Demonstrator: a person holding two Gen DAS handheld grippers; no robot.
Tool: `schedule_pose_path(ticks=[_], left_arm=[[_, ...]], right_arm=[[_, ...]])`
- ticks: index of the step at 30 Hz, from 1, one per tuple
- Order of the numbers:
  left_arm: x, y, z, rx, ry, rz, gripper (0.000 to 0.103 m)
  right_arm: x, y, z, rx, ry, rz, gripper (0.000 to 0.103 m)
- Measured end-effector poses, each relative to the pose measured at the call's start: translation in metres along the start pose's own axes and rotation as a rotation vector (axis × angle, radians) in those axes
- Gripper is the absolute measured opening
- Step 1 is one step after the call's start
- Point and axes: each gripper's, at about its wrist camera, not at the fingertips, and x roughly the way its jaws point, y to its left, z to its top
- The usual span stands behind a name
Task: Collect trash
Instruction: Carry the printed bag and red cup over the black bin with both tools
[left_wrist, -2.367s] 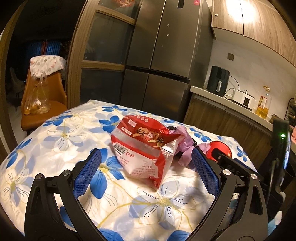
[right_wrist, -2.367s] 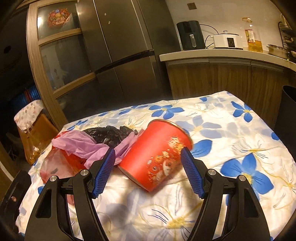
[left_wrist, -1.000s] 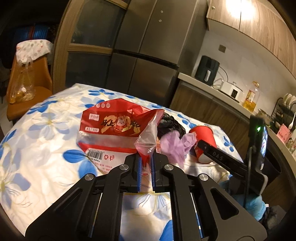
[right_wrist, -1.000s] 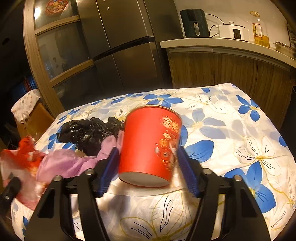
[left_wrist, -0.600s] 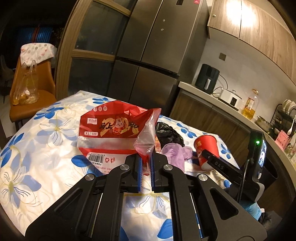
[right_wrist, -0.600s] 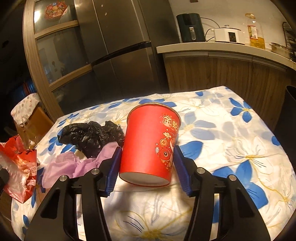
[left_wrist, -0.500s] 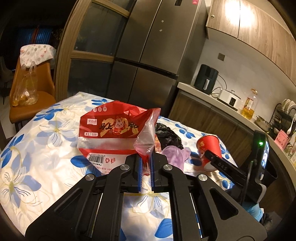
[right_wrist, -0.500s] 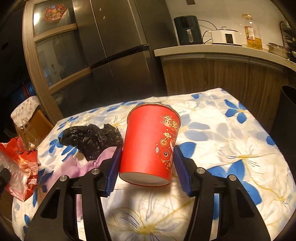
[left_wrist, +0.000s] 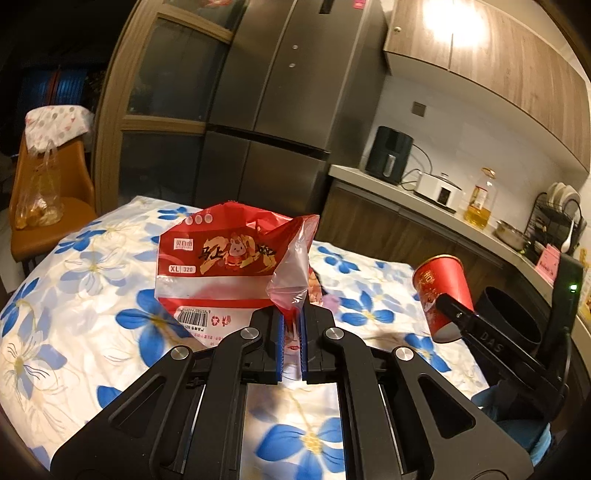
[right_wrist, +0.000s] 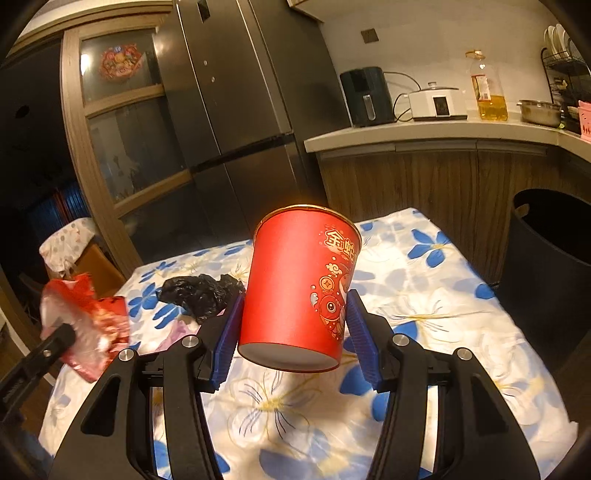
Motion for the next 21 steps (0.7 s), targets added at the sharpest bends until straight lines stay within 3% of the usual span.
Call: schedule_pose_path(ticks=[9,21], left_arm=[[-0.009,-0.052,-0.004,0.068,-0.001,-0.070,0.005],[0.002,-0.131,-0.008,0.162,0.011,-0.187,0.005]], right_arm=[[-0.044,-0.026,0.004,0.009,-0.054,-0.020,0.055],[-0.086,-0.071,0.014,0.041,-0.126,-0.110,0.055]])
